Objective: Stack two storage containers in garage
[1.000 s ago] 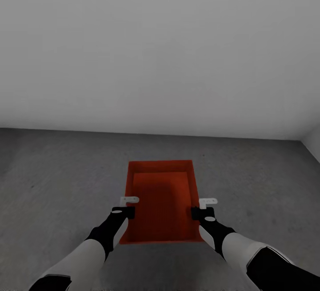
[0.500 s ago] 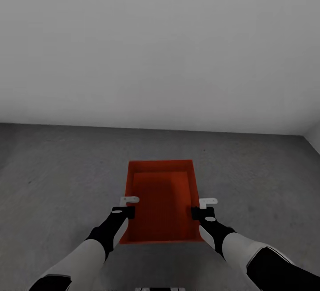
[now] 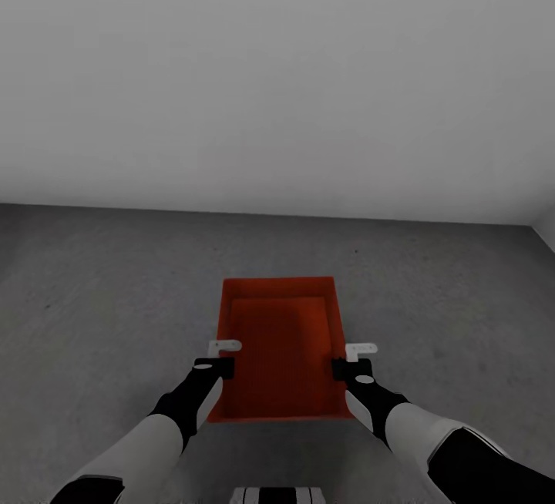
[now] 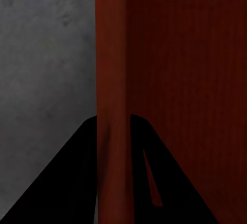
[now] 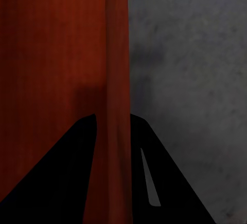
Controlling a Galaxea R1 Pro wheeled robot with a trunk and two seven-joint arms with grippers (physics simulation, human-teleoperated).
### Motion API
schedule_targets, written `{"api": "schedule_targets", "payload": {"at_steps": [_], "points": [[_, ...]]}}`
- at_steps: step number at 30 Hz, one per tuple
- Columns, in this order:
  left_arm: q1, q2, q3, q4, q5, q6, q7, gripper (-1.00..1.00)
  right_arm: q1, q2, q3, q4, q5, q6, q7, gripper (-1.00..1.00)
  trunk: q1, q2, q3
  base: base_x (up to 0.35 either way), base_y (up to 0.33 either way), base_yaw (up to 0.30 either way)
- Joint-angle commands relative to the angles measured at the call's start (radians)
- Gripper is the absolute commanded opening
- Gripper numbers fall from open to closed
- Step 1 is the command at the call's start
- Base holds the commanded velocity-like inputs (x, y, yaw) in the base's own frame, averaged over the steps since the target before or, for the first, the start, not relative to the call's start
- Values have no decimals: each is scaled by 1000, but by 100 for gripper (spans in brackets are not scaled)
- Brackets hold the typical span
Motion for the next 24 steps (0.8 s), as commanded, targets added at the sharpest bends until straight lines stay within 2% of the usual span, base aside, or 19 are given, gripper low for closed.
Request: {"api": "schedule_targets", "payload": {"at_steps": [1, 24], "points": [[1, 1, -3, 10, -11, 55, 10, -100, -2, -8, -31, -1, 4, -9, -9, -100, 0, -1, -2, 0, 0, 0], [1, 1, -3, 9, -12, 51, 11, -100, -2, -6, -31, -1, 3, -9, -9, -100, 0, -1, -21, 0, 0, 0]]}}
